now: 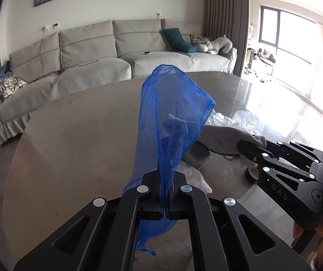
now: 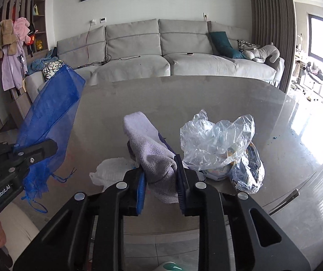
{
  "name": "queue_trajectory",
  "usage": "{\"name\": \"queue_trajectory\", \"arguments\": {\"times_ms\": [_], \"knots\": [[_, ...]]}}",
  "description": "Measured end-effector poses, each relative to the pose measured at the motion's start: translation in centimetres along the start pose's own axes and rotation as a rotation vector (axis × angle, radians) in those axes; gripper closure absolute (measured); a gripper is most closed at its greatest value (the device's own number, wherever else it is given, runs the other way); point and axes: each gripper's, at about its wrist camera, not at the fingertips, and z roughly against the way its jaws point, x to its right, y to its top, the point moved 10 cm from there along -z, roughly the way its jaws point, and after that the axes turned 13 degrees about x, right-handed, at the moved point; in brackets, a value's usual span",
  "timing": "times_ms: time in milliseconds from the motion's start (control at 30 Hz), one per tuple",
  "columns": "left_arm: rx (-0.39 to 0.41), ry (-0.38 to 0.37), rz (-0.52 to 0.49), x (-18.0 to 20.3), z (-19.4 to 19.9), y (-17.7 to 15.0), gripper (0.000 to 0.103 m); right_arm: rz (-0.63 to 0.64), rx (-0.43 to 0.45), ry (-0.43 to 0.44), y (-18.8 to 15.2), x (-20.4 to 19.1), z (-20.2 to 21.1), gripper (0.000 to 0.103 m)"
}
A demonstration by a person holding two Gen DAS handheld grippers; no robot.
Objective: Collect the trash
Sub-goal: 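Grasp the blue mesh bag with the left tool while the right tool grasps the grey cloth, then carry the mesh bag and grey cloth with both tools over the white bin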
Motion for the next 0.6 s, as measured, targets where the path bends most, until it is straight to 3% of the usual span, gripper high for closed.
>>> {"name": "queue_trajectory", "arguments": {"times_ms": [333,600], "knots": [[0.062,0.013,0.019,-0.8,3.3,1.2,0.103,0.022,0.134,-0.003,6.3,-1.0,2.4,0.079],[0.096,-0.047,0.019,0.5,6.2,2.0,0.103,0.041,0.208,-0.053,7.9,-0.3,6.9,0.079]]}}
